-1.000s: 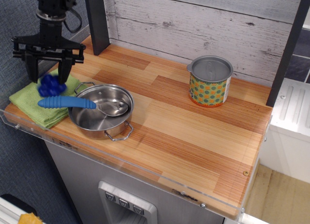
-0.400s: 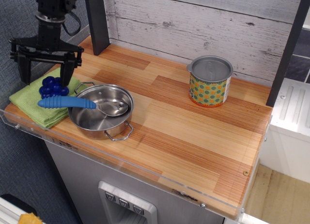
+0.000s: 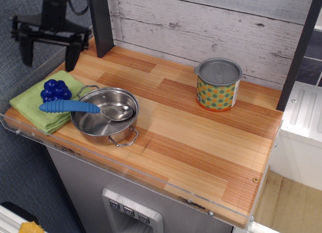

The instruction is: Put the grapes on the green rag.

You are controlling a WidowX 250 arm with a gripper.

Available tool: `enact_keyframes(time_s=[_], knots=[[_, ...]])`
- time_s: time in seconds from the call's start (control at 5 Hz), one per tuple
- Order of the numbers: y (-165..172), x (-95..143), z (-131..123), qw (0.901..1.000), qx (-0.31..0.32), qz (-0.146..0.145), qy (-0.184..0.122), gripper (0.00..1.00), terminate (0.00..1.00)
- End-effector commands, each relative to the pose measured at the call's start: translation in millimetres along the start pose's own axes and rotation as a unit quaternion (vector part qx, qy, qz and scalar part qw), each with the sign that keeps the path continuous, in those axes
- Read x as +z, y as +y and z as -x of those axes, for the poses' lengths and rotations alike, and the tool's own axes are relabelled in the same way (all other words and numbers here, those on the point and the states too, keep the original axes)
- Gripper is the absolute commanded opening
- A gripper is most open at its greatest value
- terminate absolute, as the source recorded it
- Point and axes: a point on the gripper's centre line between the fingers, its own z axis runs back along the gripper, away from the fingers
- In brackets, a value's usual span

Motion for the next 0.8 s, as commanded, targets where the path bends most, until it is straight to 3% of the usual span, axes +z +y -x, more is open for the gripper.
enact_keyframes(time_s=[0.0, 0.2, 0.6], knots=[[-31.3, 58.0, -12.2, 0.9918, -0.095, 0.046, -0.072, 1.00, 0.00], [-42.7, 68.9, -20.6, 0.9890, -0.108, 0.075, -0.067, 1.00, 0.00], [-63.2, 107.8, 10.4, 0.9799, -0.151, 0.113, -0.066, 1.00, 0.00]])
